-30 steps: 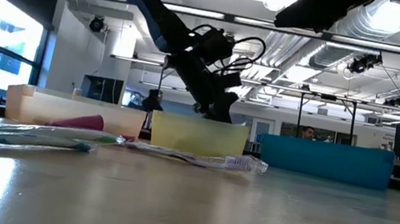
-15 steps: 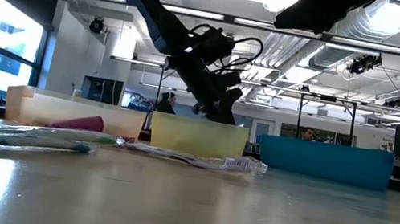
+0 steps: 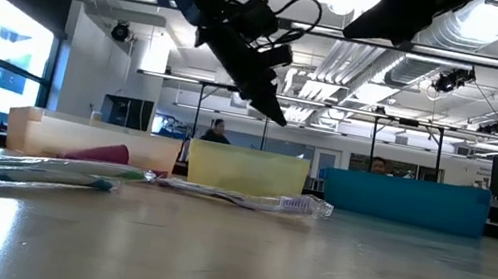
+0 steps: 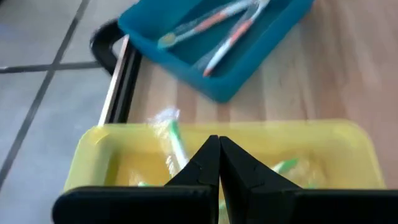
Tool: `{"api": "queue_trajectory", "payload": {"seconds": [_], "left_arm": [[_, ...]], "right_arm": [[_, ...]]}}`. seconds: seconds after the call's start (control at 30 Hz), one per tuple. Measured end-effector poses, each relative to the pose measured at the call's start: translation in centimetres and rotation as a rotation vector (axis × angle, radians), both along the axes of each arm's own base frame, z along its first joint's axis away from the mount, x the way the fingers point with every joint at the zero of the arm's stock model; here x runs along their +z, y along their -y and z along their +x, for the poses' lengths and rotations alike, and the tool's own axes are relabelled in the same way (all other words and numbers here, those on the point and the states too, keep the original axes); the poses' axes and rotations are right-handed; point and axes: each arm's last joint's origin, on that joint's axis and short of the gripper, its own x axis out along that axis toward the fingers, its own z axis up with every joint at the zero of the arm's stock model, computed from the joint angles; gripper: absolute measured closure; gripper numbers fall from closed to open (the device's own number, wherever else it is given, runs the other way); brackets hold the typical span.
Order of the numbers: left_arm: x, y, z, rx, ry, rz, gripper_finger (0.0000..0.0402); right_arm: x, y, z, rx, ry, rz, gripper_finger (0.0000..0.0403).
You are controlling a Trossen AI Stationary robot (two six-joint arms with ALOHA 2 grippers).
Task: Pick & Place Toothbrushes
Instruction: Adjust the green toothbrush in the yellow bin
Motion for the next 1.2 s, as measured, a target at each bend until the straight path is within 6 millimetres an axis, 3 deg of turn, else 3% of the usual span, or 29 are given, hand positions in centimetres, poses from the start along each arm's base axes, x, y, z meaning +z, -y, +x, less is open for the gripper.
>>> {"api": "queue_trajectory", "payload": {"seconds": [0.23,0.47,0.77,1.2], "left_arm": [[0.9,1.2,0.0,-0.075,-0.009,0.060,0.0401],[0.7,2.0,0.2,-0.169,0.010,0.001,0.0401],[-0.9,7.1,2.1,-0.250,0.047,0.079,0.0401],[-0.3,7.4,2.5,-0.234,0.036,0.162,0.0401]], "right_arm": [[-0.3,1.3,0.0,-0.044,-0.019,0.056,0.0400],[-0.4,2.9,-0.2,-0.067,-0.024,0.097,0.0400],[-0.6,3.3,-0.4,-0.077,-0.053,0.096,0.0400],[-1.3,3.2,-1.0,-0.088,-0.144,0.104,0.0400]]}}
